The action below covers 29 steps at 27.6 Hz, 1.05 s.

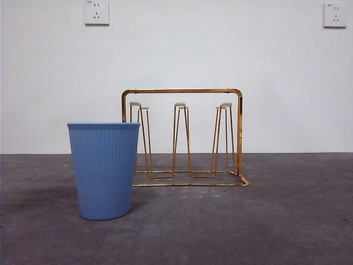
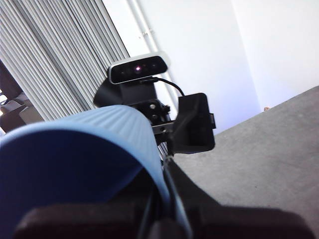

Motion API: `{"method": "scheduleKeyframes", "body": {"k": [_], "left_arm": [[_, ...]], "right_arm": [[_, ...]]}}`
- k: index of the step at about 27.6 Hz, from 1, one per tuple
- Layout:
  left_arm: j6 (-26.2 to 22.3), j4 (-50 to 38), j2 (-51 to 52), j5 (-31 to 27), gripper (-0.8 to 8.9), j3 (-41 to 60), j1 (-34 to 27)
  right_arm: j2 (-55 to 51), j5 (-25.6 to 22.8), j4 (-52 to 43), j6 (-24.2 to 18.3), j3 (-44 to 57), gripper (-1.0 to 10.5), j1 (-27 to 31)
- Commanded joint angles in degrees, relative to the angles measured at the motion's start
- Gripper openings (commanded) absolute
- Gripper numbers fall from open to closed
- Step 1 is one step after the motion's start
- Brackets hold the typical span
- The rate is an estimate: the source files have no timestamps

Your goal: Pick up cup 1,put cup 1 in the cup rack,pick up cup 2,put cup 2 in the cup rack

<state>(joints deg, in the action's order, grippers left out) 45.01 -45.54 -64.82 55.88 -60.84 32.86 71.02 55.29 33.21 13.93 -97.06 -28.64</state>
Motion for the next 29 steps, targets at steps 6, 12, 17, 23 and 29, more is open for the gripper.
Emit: {"method": "scheduleKeyframes", "body": {"k": [6, 12, 17, 23, 29], "left_arm": [[-0.7, -0.1, -0.1, -0.2, 6.25, -0.1, 0.2], [-0.7, -0.1, -0.1, -0.2, 4.19, -0.1, 0.2], [-0.7, 1.8, -0.1, -0.3, 2.36, -0.1, 0.2], [-0.6, 1.8, -0.1, -0.4, 0.22, -0.1, 0.2], [-0.1, 1.7, 0.0, -0.4, -0.08, -0.1, 0.2]], "right_arm": [[1.7, -1.3, -2.8, -0.3, 0.0, -0.2, -2.7], [1.9, -1.3, -2.9, 0.0, 0.0, -0.2, -3.0], [1.9, -1.3, -3.0, 0.0, 0.0, -0.2, -3.0], [1.9, -1.3, -1.4, 0.0, 0.0, -0.1, -3.0], [1.8, -1.3, -0.2, 0.0, -0.1, 2.5, -2.9]]}}
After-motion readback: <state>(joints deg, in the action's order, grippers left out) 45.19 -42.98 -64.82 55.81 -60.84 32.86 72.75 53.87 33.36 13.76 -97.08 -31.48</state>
